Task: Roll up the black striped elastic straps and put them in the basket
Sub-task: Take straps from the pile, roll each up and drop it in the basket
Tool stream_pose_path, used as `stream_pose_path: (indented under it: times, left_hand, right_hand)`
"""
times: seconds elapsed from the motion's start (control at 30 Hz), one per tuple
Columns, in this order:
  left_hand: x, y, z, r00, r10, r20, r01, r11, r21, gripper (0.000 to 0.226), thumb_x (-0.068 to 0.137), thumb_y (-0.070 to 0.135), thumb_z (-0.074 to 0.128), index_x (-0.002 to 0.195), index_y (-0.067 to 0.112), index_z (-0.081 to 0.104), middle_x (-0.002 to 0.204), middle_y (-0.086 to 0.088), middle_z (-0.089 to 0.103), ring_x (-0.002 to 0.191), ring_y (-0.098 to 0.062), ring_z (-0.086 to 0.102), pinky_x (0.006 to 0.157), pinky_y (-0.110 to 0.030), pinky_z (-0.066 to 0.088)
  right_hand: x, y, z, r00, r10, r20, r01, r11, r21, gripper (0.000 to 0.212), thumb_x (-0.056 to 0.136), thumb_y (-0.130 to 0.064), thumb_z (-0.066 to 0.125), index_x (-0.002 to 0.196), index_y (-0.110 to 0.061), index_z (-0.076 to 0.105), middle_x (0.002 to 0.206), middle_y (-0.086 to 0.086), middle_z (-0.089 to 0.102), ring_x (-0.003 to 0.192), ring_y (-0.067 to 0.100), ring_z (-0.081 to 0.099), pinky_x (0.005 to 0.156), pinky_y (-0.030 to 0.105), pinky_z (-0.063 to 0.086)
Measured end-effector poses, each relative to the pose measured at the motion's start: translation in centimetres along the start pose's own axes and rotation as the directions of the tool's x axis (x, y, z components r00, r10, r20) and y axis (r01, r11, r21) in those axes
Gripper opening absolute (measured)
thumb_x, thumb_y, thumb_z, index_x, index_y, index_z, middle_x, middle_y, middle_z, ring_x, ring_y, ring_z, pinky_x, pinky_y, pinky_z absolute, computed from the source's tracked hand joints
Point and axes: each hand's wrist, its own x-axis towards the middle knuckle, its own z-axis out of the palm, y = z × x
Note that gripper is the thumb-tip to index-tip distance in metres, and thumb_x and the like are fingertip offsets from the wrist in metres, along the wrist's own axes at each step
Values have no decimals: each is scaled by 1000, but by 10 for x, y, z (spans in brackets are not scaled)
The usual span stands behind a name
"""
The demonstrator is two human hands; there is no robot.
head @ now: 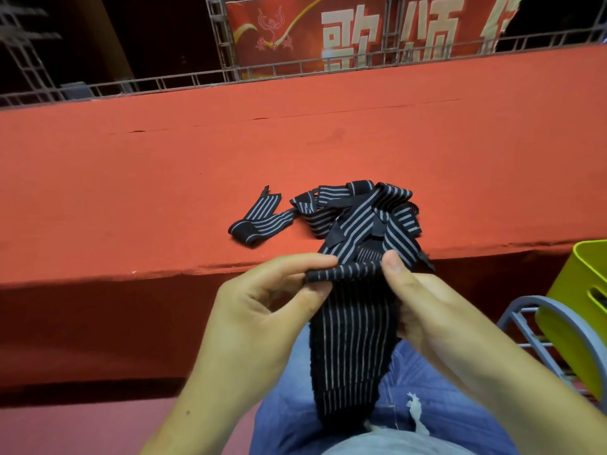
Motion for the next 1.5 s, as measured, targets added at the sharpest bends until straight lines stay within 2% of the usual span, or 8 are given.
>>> stream_pose_path:
  times: [0.13,0.33,0.53,0.73,0.9,1.03,1.37,1.5]
  left_hand:
    - [0,-4,2,999,31,9,-31,999,21,25,76,19,76,92,37,83,96,1,80,89,-27,73,84,-37,60]
    - [-1,-5,-1,992,-1,129,-8,998,65,39,91,2,75,116,31,73,114,8,77,109,-11,72,92,-19,54]
    - [-6,-7,0,939,-119,323,84,989,121,67,94,53,58,155,45,32,146,28,54,139,5,46,116,-35,35]
    - [-10,-5,4,956,-114,269,72,984,163,64,95,59,42,154,51,22,143,42,46,136,20,38,106,-11,34]
    - [-9,-6,-1,946,-115,303,64,983,171,62,98,61,41,155,51,20,144,43,45,136,19,38,108,-17,35]
    - [-5,-6,0,939,-115,324,70,987,145,53,103,46,53,152,47,33,140,43,49,132,17,46,101,-6,39]
    - [-3,-9,-5,981,-39,189,18,994,108,24,95,25,66,115,35,73,105,-4,76,102,-22,73,96,-49,57]
    - [-3,-9,-5,986,-33,164,17,995,101,21,95,23,69,112,34,74,101,-4,77,97,-22,74,93,-44,59]
  right_hand:
    - [0,-4,0,1000,-18,9,17,998,64,80,87,-81,54,122,-11,73,125,20,73,124,37,67,114,62,44]
    - [-2,-7,0,997,-72,-37,71,997,-18,54,96,-57,59,116,-8,72,117,27,69,116,45,65,110,67,44]
    - [-3,-12,8,993,-115,-35,112,990,-83,29,100,-48,58,114,-26,71,113,3,78,110,18,74,102,45,53]
    - [-6,-17,18,990,-144,-8,142,981,-132,30,100,-51,53,118,-32,66,115,-5,77,111,11,72,104,46,53]
    - [-5,-16,19,977,-214,-17,208,963,-170,23,100,-47,54,111,-31,67,106,-5,77,102,11,73,96,44,56]
    - [-3,-14,15,961,-271,-59,259,952,-165,24,102,-53,55,100,-31,64,90,8,72,87,30,69,85,52,57]
    - [-2,-11,9,976,-203,-82,194,975,-110,17,94,-49,59,93,-36,70,88,-5,75,86,11,72,81,29,53]
    - [-4,-9,8,989,-110,-98,103,992,-70,39,97,-61,61,107,-25,74,109,3,79,106,20,75,102,50,55]
